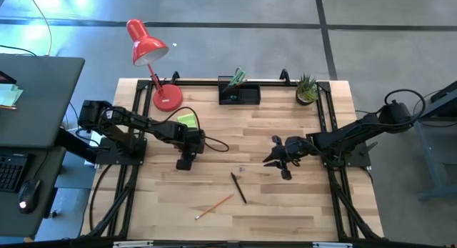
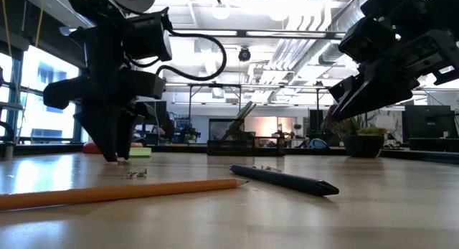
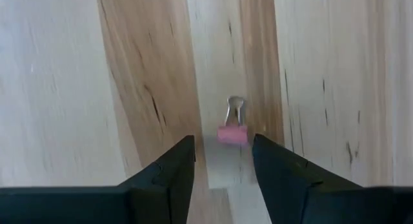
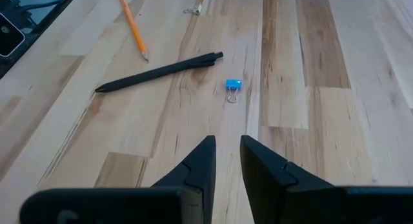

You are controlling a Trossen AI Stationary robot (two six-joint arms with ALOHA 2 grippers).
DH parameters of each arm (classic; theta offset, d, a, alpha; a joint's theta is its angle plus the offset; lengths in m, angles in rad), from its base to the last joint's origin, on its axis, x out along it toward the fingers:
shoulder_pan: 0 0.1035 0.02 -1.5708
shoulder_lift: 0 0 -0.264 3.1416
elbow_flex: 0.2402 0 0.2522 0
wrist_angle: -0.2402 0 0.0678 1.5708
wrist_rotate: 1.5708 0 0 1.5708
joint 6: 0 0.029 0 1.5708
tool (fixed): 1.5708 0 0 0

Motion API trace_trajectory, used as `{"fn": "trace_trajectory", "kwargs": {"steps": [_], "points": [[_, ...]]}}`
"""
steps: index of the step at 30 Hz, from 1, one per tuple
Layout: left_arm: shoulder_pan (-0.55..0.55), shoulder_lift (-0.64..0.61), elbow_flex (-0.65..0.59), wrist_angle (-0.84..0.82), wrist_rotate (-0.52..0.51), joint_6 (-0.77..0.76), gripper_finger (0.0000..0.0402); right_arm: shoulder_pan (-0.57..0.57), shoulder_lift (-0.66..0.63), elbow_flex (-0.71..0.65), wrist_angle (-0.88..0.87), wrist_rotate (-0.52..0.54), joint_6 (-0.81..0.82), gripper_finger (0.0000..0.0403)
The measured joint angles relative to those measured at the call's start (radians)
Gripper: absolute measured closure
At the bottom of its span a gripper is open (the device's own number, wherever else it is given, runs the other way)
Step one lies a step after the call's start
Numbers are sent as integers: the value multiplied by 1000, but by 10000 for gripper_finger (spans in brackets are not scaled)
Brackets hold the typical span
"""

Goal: Pick and place office supplies into organizer
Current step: Put the pink binder clip into the desk organizer

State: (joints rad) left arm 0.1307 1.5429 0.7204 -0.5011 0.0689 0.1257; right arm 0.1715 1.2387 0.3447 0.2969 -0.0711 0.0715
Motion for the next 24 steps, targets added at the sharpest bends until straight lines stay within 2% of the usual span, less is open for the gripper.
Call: {"fn": "trace_trajectory", "kwargs": {"steps": [19, 24], "points": [[-1, 17, 1, 30, 17, -1, 256, 0, 0, 0, -1, 0, 18, 336], [-31, 61, 7, 34, -28, 0, 256, 0, 0, 0, -1, 0, 18, 336]]}}
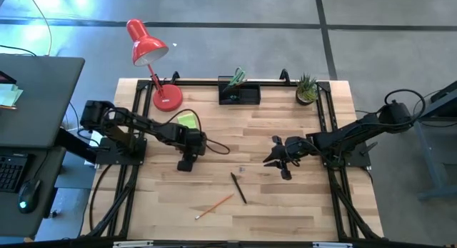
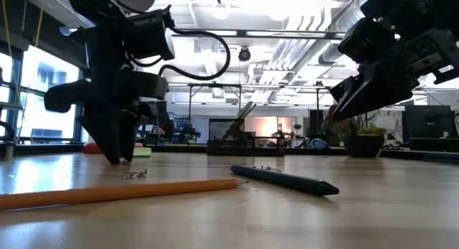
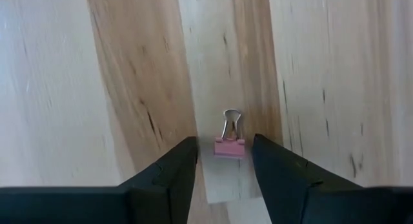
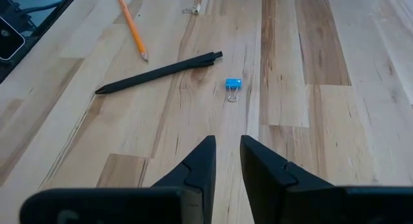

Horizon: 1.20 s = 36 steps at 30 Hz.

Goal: Pick and place office supplies into organizer
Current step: Put the pink binder clip into the desk organizer

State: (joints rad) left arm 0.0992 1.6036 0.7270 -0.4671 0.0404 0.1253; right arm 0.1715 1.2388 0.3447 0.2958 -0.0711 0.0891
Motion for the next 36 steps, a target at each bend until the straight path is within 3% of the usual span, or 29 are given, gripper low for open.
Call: {"fn": "trace_trajectory", "kwargs": {"steps": [9, 20, 24, 30, 36], "points": [[-22, -1, -2, 1, -48, 0, 269, 0, 0, 0, -7, 0, 0, 336], [-23, 1, 12, -10, -52, 0, 377, 0, 0, 0, -7, 0, 0, 336], [-22, 11, 65, -31, -57, 17, 392, 0, 0, 0, -6, 0, 0, 336], [-14, 10, 167, 35, -251, 155, 354, 0, 0, 0, 7, 1, 5, 336], [97, 8, 205, 308, -423, 353, 349, 0, 0, 0, 32, 1, 8, 336]]}}
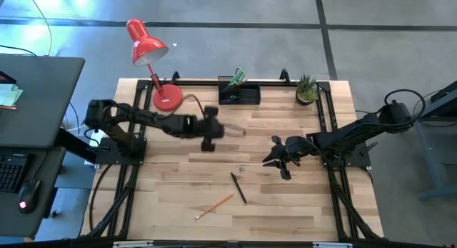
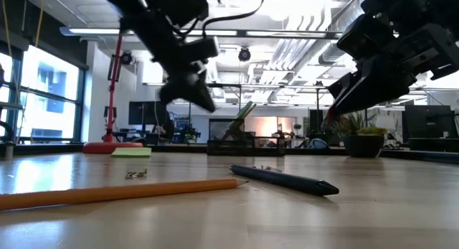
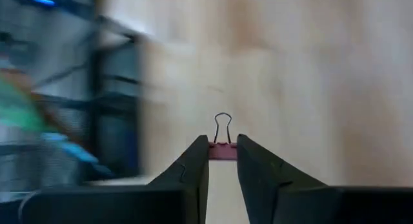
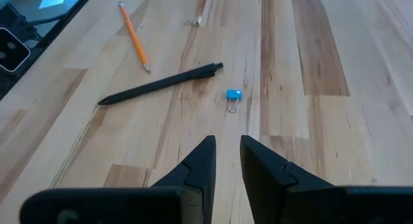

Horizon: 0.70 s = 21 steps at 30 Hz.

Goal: Pick and place office supplies into organizer
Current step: Put the pink binder clip into the desk organizer

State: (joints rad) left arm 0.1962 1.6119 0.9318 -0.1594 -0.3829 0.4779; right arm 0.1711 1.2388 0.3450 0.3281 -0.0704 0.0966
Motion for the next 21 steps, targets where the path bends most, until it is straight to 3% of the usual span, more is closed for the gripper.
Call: {"fn": "trace_trajectory", "kwargs": {"steps": [4, 11, 15, 21], "points": [[136, 0, 2, 158, 43, 55, 368, 0, 0, 0, 21, 21, 0, 336], [384, 43, 3, 304, 297, 23, 370, 0, 0, 0, 71, 49, -25, 336], [442, 121, 3, 393, 395, 23, 354, 0, 0, 0, 73, 56, -25, 336], [444, 208, 3, 462, 400, 22, 351, -1, 0, 0, 73, 70, -25, 336]]}}
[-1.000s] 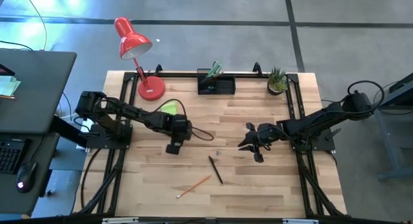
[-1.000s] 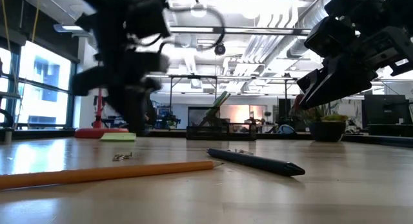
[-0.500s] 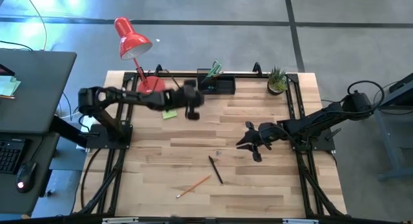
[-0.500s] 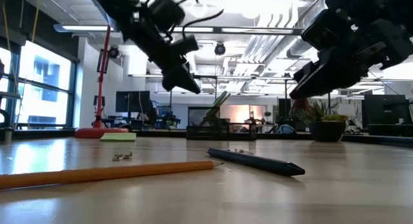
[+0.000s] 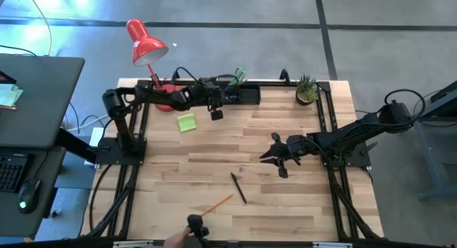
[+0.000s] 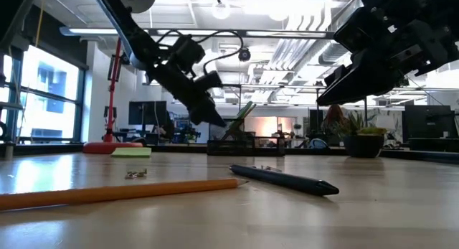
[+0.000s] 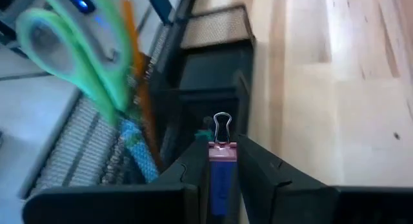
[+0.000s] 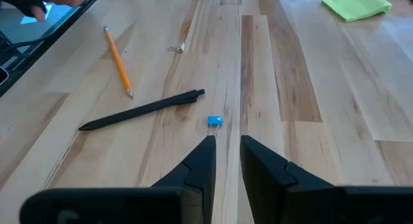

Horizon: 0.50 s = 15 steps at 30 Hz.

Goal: Pick and place office supplies into organizer
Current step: Put the pink binder clip into the desk organizer, then put the green binder clip into the desk organizer

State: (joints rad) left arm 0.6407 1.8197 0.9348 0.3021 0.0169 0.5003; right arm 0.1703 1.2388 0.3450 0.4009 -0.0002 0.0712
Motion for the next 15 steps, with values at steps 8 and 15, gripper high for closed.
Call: {"fn": "trace_trajectory", "kwargs": {"steps": [8, 15], "points": [[2, 31, 1, 40, -110, -8, 318, 0, 0, 0, 0, 0, 3, 336], [0, 31, 1, 26, -112, -37, 254, 0, 0, 0, -5, 0, 8, 336]]}}
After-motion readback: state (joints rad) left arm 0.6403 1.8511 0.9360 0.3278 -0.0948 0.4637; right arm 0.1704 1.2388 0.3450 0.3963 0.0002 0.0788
